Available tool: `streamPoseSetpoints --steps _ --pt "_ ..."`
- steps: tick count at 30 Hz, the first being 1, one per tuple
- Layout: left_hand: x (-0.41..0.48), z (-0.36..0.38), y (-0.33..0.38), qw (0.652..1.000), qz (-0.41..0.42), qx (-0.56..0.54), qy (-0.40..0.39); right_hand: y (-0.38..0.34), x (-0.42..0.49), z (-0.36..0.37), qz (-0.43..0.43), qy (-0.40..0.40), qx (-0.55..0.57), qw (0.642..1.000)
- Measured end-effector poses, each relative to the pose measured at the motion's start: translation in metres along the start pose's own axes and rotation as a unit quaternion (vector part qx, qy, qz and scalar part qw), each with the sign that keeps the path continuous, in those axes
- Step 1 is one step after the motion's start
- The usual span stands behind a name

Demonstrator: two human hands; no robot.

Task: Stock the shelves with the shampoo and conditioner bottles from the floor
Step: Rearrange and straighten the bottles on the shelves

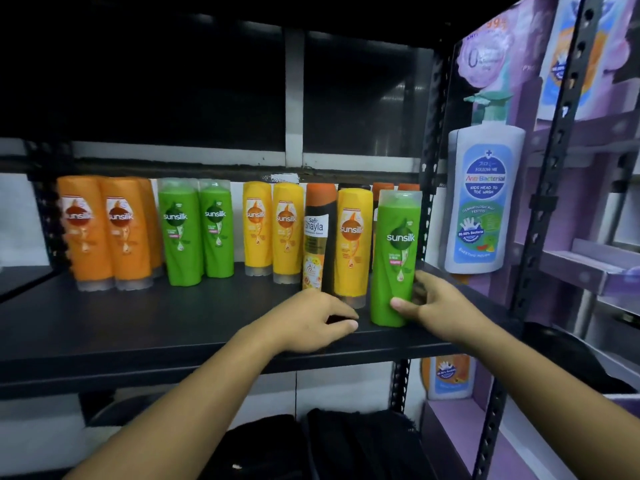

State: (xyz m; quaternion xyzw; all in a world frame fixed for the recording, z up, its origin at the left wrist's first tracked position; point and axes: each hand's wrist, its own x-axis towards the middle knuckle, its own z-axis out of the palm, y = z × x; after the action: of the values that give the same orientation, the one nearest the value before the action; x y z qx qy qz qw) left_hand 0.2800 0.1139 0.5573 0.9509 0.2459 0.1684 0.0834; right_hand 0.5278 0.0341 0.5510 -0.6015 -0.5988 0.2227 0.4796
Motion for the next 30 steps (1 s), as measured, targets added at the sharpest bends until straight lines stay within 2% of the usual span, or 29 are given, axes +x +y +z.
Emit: streamPoseSetpoints --steps 4,10,14,19,30 --pt "-0.033 -0.028 -0.034 0.998 -0.060 0.025 0.013 -0.026 -0.006 0.041 -0.050 -0.023 -0.006 0.998" --pt "-0.075 -0.067 -0.096 0.982 -0.172 0.078 -0.032 -0.070 0.011 0.117 -0.091 -0.029 -0.074 0.993" --pt "-0.096 -0.084 -0.139 0.966 -0.240 0.087 -0.029 -0.081 0.043 0.165 -0.102 -0.030 -0.110 0.988" --pt "-0.112 -0.077 -0.166 0.965 -0.262 0.028 0.011 -0.085 0.097 0.215 -0.074 -0.011 -0.114 0.991" --pt "-0.110 -0.068 -0.193 0.948 -0.306 0.026 0.084 -0.091 0.169 0.272 -0.068 0.028 -0.149 0.986"
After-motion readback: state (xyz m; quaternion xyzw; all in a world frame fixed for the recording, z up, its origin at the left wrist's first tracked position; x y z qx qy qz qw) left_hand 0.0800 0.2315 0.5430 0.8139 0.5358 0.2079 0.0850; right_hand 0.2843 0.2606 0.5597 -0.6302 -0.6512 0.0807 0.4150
